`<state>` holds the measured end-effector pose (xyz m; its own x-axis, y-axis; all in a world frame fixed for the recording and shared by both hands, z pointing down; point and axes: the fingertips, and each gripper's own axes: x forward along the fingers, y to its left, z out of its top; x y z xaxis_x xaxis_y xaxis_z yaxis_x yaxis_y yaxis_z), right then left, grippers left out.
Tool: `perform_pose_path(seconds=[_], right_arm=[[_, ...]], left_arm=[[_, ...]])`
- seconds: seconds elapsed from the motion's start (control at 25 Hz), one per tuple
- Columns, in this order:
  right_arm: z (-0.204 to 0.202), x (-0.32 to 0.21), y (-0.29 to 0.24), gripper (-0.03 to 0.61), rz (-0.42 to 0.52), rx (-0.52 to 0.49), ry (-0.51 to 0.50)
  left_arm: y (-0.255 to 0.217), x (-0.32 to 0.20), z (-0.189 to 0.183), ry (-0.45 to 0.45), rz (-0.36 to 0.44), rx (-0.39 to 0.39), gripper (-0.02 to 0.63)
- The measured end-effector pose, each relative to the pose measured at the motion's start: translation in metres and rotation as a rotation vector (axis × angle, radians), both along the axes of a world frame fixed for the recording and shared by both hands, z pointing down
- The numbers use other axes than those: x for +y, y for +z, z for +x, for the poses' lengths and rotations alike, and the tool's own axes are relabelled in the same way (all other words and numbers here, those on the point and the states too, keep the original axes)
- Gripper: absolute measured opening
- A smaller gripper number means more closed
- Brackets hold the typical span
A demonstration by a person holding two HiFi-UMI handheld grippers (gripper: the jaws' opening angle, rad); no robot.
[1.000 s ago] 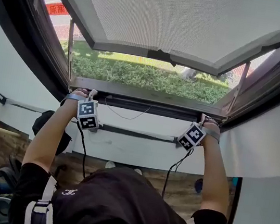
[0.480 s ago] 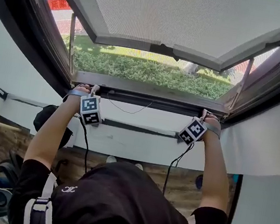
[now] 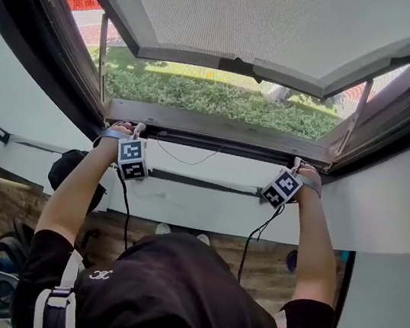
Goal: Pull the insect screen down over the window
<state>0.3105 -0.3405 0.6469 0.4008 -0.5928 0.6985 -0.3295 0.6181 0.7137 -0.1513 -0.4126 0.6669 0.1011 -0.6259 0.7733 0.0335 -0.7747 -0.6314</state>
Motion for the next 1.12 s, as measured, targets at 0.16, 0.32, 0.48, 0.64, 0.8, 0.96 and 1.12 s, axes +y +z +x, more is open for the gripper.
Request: perform_pose_path(seconds=[0.16,0.32,0.48,0.64,0.8,0.96,1.12], right_arm=[[-0.001,0.002,0.007,0.038,-0.024,0.022,-0.006],[0.001,-0.001,0.006,0.035,-0.046,0.087,-0.044],[-0.003,0.006,0.022,0.188,-0.101,0.054,-0.040],[-0.002,0.010,0.024,0.201,-0.113,0.037,-0.036],[-0.002,0.005,0.026,0.200,-0.078,0.026,-0.050],[-0.014,0.002,0.017,0.199,-0.047,-0.035,-0.055],[-0.008,0.005,0.022,0.201,-0.061,0.018,-0.055]], left_arm=[[0.008,-0.001,-0.001,0.005,0.033,0.008,0.026],[0.007,-0.002,0.000,0.006,0.042,-0.003,0.026],[0.009,-0.005,-0.001,-0.018,0.069,0.011,0.029],[0.008,-0.006,-0.001,-0.028,0.069,0.019,0.029],[0.015,0.003,0.001,-0.041,-0.020,0.051,0.101],[0.020,0.014,0.002,-0.044,-0.116,0.072,0.221],[0.022,0.013,0.001,-0.046,-0.075,0.057,0.213]])
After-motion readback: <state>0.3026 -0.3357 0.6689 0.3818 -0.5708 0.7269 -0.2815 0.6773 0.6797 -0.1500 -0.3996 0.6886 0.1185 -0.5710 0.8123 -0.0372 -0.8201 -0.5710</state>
